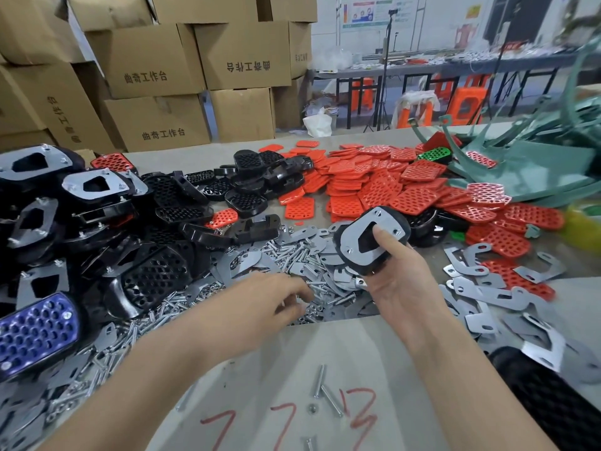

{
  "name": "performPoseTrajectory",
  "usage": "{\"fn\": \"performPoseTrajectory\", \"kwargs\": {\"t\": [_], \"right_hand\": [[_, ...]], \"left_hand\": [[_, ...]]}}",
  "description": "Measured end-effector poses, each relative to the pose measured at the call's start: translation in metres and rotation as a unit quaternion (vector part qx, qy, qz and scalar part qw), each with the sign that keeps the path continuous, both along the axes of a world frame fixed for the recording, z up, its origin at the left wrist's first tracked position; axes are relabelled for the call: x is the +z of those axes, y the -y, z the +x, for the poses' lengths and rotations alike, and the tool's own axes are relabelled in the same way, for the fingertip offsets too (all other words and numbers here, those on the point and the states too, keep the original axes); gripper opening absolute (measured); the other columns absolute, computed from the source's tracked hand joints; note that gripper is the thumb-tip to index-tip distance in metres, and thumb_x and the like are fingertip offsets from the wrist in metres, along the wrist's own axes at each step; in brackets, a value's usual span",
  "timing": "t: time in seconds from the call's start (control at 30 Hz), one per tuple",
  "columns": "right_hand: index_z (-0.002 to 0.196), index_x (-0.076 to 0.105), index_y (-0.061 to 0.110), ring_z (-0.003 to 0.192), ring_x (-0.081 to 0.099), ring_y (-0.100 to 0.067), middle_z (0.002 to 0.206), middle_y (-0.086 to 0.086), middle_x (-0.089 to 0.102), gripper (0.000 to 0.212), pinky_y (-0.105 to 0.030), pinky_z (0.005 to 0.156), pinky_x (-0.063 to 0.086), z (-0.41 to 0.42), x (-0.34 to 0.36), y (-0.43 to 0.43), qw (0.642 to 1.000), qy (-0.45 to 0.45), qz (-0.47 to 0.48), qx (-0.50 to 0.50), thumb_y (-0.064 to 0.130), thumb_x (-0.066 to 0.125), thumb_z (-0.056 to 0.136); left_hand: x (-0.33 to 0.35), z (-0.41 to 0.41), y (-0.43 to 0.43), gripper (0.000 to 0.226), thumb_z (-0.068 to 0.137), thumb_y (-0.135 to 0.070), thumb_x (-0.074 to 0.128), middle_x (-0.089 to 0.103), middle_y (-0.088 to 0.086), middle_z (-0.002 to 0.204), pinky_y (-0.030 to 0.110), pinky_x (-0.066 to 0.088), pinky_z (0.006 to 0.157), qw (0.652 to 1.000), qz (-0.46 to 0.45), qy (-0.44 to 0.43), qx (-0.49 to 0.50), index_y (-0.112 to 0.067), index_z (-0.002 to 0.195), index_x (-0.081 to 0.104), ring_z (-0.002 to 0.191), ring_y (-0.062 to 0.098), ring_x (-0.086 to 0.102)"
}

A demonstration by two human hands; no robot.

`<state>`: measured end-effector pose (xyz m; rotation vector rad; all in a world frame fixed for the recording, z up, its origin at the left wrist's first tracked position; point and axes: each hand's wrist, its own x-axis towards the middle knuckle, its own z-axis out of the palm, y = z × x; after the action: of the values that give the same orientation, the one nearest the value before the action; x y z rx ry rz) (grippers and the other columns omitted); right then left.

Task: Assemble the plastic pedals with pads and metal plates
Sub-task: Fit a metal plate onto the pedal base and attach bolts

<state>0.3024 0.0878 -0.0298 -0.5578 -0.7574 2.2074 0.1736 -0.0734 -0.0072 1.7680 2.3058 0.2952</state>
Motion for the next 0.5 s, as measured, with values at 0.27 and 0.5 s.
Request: {"fn": "performPoseTrajectory", "kwargs": {"t": [0.27,0.5], "right_hand": [[0.135,0.059,-0.003,0.116,0.07,-0.028,0.124,-0.018,0.072,0.036,-0.034,0.085,0.06,0.0,-0.001,-0.001,0.999,-0.001,-0.033,0.03,0.016,0.053,0.105],[0.132,0.059,-0.009,0.122,0.066,-0.033,0.127,-0.022,0.07,0.034,-0.043,0.103,0.053,-0.001,-0.002,-0.001,0.999,0.012,-0.027,0.046,0.004,0.049,0.102]], "left_hand": [[-0.003,0.015,-0.018,0.022,0.106,-0.04,0.04,0.055,-0.014,0.122,0.034,0.048,0.086,0.992,-0.038,-0.12,0.015,-0.037,0.12,0.056,0.113,0.014,0.057],[-0.004,0.018,-0.029,0.012,0.104,-0.026,0.045,0.055,-0.007,0.115,0.038,0.049,0.088,0.993,-0.037,-0.107,0.03,-0.028,0.106,0.056,0.109,0.02,0.059]]}}
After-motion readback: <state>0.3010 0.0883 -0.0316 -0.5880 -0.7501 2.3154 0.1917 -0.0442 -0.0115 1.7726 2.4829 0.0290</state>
